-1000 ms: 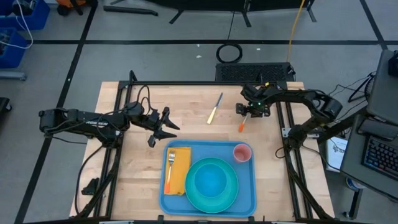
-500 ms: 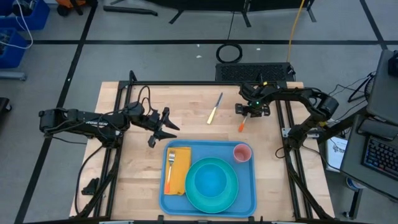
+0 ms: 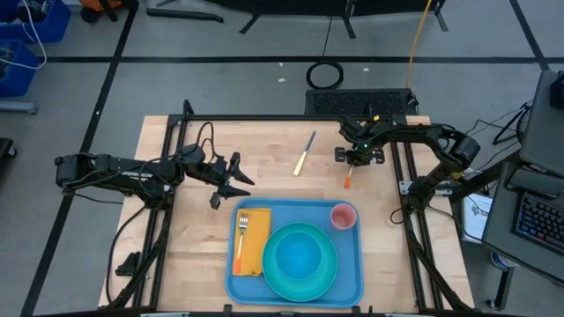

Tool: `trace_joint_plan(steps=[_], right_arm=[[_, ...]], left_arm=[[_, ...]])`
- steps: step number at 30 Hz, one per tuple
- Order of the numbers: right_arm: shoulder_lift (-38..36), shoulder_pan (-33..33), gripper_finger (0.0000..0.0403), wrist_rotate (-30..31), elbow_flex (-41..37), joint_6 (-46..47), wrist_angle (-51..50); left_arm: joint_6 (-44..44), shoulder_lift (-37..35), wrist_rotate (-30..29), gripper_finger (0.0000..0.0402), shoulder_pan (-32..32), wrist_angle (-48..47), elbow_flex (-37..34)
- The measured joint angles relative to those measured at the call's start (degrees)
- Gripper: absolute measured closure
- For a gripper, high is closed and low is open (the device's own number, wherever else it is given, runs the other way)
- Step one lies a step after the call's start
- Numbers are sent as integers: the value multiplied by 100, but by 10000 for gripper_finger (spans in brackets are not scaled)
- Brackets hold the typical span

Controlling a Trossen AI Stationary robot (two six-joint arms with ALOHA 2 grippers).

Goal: Set up tray
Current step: Put the orange spoon to the right of the orange fork on the orange napkin on the blue serving tray

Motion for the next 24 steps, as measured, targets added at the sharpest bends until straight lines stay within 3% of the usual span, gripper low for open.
trace_joint_plan(steps=[8,18,24], right_arm=[[0,-85,395,-64,-4,-433,12],[-50,-157,398,-81,-4,-726,48],[-526,-182,400,49,-54,-757,192]], left_arm=[[-38,0,0,236,-9,-11,0],[-12,0,0,236,-194,-178,0],[68,0,-2,236,-338,-266,0]])
